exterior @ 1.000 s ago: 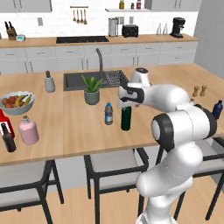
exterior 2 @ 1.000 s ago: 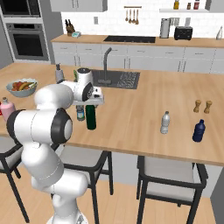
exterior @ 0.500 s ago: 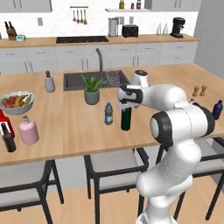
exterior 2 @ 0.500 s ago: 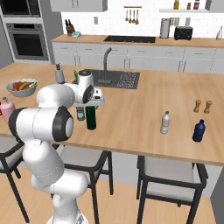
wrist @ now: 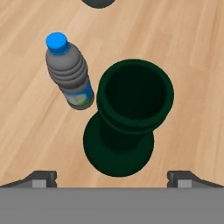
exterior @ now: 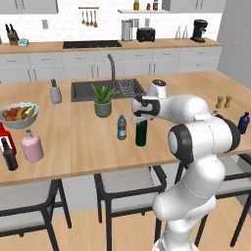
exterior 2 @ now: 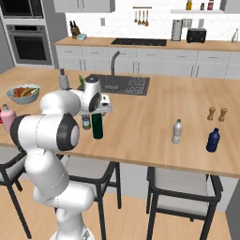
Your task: Move the plastic bottles in the middle to the plastics group, and the glass bottles in the middle to the glass group.
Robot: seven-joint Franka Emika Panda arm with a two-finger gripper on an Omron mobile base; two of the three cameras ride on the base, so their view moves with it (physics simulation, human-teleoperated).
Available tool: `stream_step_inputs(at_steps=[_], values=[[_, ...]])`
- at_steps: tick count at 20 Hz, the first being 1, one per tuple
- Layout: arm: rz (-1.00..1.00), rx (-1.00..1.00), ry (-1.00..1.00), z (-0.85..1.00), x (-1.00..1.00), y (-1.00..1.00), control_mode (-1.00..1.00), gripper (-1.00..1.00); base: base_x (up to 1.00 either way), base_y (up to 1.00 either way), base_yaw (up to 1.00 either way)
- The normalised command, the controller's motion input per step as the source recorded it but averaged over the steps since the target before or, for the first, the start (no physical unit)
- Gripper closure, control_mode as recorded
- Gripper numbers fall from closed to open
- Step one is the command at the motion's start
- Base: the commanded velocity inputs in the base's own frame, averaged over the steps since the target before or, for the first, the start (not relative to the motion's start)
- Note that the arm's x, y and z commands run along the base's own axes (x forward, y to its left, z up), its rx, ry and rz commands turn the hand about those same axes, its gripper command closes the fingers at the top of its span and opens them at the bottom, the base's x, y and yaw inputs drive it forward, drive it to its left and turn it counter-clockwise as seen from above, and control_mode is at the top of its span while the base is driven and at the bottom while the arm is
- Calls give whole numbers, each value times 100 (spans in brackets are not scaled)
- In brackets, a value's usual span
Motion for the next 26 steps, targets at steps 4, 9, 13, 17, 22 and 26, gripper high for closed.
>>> stream_step_inputs(at_steps=[4,9,13,17,22,26], values=[[6,0,-3,-8,4,0,-100,-100,0,0,0],[6,1,-3,-4,0,0,-100,-100,0,0,0],[5,4,0,-1,5,0,-100,-100,0,0,0],[5,6,0,0,11,0,-100,-100,0,0,0],[1,0,0,-2,11,1,-100,-100,0,0,0],[0,0,-1,-12,2,6,-100,-100,0,0,0]])
